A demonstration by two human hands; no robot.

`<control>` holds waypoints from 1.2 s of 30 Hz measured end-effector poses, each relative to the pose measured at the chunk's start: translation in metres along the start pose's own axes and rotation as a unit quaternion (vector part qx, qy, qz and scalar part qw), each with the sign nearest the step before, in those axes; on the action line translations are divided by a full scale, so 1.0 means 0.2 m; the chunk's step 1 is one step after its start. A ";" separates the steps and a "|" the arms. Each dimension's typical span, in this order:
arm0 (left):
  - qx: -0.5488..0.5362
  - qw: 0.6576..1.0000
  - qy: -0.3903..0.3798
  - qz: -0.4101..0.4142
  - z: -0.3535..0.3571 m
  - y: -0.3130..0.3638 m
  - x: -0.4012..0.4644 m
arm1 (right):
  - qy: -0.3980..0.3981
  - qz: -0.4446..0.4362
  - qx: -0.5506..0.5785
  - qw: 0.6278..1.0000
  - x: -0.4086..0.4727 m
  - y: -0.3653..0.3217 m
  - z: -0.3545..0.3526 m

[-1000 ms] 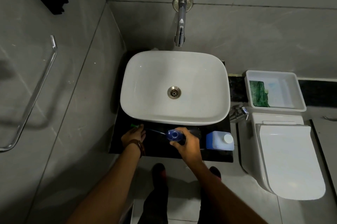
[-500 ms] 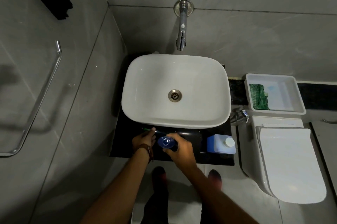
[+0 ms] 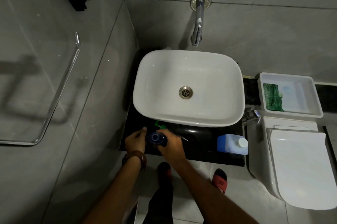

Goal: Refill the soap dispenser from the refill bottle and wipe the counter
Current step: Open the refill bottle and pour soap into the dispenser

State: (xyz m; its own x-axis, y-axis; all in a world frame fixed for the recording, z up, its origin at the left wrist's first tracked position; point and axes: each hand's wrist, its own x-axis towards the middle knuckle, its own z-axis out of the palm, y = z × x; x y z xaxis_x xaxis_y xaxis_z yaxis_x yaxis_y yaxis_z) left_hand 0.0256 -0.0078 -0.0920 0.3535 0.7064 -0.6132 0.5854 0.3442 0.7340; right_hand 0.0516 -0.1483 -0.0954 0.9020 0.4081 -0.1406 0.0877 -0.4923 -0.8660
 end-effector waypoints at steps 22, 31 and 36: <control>0.070 0.996 0.004 0.052 -0.33 -0.17 -0.16 | 0.036 -0.069 -0.078 0.994 -0.28 -0.09 -0.31; 0.222 0.901 -0.211 0.306 0.06 -0.22 -0.73 | 0.206 0.054 -0.077 0.974 -0.61 0.22 -1.27; 0.264 0.781 -0.316 0.470 0.44 -0.04 -0.88 | 0.037 0.106 -0.032 0.993 -0.50 0.32 -1.37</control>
State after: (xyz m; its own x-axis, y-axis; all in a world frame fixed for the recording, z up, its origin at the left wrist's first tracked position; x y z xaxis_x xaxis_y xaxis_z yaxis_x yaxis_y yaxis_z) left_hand 0.0224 -0.1891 -0.0151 0.9997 -0.0102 -0.0205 0.0112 -0.5637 0.8259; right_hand 0.0836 -0.4307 -0.0048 0.9313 0.2341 -0.2791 -0.0829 -0.6100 -0.7881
